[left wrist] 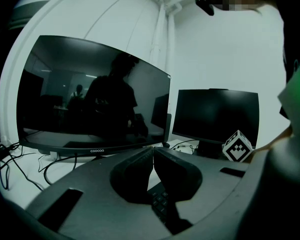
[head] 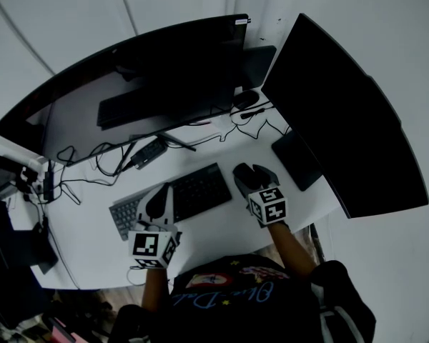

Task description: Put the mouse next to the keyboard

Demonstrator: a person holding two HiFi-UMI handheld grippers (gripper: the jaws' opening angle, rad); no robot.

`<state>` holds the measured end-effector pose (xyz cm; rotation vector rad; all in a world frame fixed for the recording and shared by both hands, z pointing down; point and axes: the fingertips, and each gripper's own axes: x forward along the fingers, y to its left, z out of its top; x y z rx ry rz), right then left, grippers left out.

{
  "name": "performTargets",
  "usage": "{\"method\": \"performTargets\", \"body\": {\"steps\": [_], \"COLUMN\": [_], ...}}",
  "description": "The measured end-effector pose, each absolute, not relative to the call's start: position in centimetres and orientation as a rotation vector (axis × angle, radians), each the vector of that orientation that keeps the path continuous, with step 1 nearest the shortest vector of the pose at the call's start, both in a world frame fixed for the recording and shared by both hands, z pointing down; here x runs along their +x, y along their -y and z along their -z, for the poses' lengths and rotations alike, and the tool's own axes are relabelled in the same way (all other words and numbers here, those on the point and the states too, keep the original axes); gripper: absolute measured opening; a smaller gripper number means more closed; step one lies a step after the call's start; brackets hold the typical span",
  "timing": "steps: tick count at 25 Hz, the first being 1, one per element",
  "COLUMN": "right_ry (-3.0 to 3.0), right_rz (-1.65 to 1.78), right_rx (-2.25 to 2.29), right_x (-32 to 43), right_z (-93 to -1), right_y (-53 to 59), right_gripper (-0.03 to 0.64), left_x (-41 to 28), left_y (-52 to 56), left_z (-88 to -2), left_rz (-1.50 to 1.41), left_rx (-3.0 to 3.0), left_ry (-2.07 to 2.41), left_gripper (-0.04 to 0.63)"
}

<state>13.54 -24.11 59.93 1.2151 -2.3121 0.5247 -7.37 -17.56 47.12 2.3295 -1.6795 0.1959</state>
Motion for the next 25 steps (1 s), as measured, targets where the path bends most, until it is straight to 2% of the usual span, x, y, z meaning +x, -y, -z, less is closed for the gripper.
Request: {"method": "performTargets", "body": {"steps": [1,3,8,25], "right_ry": [2.324,2.347,2.423,2.725], "right_rz": [-0.517,-0.49,-0.441,-0.371], "right_rx": [1.231,1.272,1.365,1.307], "right_x": [13.5,13.5,13.7,10.7], "right_z": [-59.3,-58.0,-54.5,-44.4], "right_y": [24.1,24.2,24.3,21.3], "right_gripper": [0.249,0.161,0.016,-0.003], "left_x": [-7.4,-7.4,-7.3,-7.0], "left_y": [17.5,17.3,16.8,14.8], "left_z": [-47.1,-46.9,-46.4,-44.7], "left_rz": [-0.189,-0.184,-0.174,-0.099], "left_rx": [2.326,2.335,2.345,2.35], "left_ry": [1.681,1.69,1.695,1.729], "left_gripper": [0.002,0.003,0.003,0.003]}}
